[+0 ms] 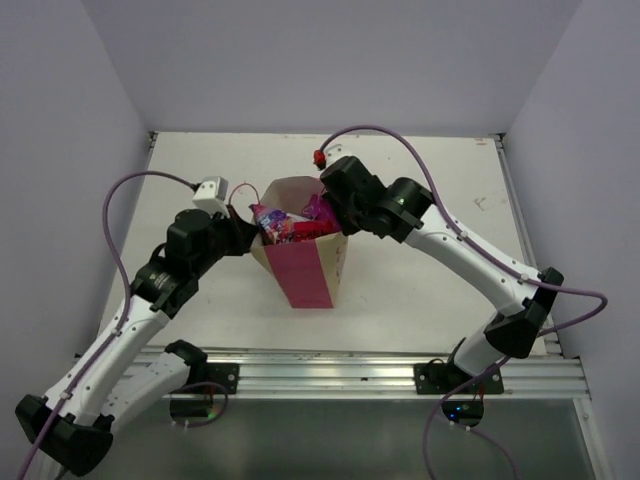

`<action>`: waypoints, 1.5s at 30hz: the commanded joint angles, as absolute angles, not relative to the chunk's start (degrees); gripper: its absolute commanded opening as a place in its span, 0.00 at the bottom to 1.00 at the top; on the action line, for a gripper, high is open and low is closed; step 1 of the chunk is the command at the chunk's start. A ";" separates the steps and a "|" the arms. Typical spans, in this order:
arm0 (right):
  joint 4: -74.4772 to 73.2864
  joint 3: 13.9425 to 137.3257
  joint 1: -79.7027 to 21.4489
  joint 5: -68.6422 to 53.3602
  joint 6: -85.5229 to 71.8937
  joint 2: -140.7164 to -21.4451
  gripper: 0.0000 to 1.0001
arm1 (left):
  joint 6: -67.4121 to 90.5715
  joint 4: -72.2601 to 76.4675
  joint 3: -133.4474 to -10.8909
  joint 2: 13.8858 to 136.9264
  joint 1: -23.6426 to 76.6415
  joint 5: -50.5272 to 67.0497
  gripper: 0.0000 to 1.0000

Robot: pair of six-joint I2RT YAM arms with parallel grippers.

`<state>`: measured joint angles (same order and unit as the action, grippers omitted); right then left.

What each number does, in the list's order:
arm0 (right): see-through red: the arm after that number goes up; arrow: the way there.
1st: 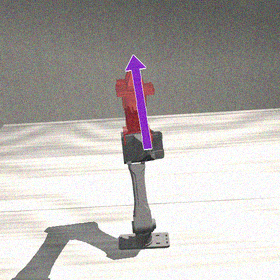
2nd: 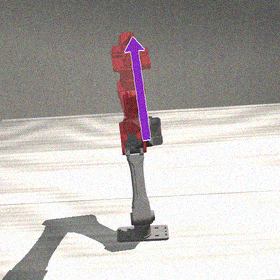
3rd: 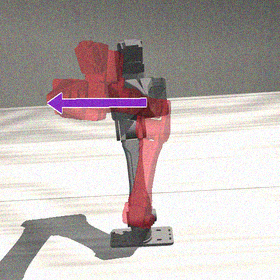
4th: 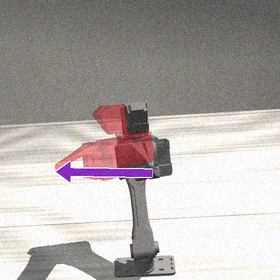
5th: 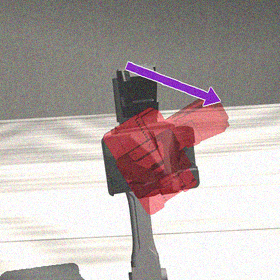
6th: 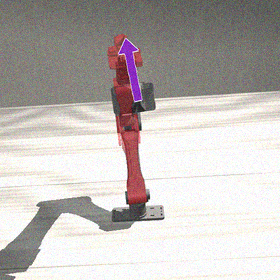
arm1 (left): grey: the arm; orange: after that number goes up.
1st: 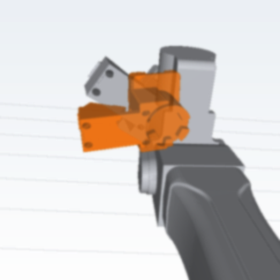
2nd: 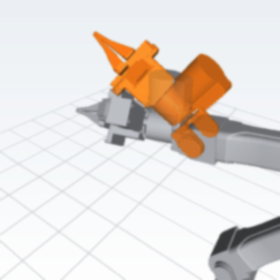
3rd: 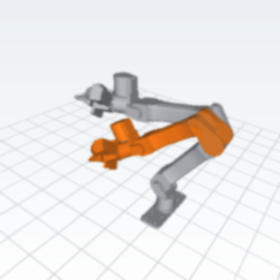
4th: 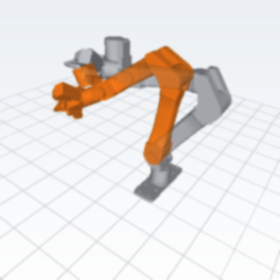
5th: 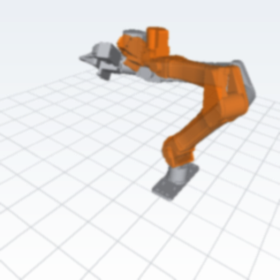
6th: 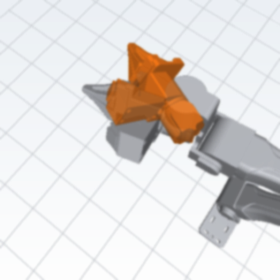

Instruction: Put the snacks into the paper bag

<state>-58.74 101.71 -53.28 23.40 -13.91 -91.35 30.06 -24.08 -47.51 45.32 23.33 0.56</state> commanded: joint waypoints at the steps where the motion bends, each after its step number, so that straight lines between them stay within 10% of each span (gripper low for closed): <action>1: -57.13 100.99 -50.45 28.30 -12.75 -86.05 0.00 | 32.17 -17.32 -49.39 48.86 32.06 -9.99 0.00; 11: -55.63 97.04 -49.48 26.37 -13.62 -87.19 0.05 | 31.91 -14.34 -49.83 51.41 36.65 -11.52 0.00; 14: -54.85 95.45 -49.48 25.40 -13.71 -87.10 0.40 | 31.38 -11.53 -50.18 52.20 36.65 -9.41 0.09; 17: -53.00 94.31 -49.57 25.31 -13.88 -85.61 0.54 | 29.98 -9.06 -52.90 54.04 37.09 -8.53 0.35; 19: -52.38 95.00 -49.48 25.93 -14.59 -84.03 0.94 | 29.45 -8.35 -57.64 55.45 37.61 -8.44 0.52; 20: -52.90 95.97 -49.40 27.58 -14.85 -83.68 0.99 | 28.75 -7.31 -59.48 57.11 38.40 -8.35 0.55; 30: -69.69 119.96 -49.57 37.52 -16.78 -85.43 0.99 | 26.98 -10.54 -82.61 63.28 44.03 -13.86 0.59; 45: -71.54 115.84 -49.57 43.41 -17.23 -79.80 0.99 | 21.09 -18.81 -78.75 56.52 44.03 -27.42 0.63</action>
<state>-70.87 115.77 -49.39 40.23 -16.14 -80.60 22.63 -17.72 -80.01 56.53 44.01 -24.95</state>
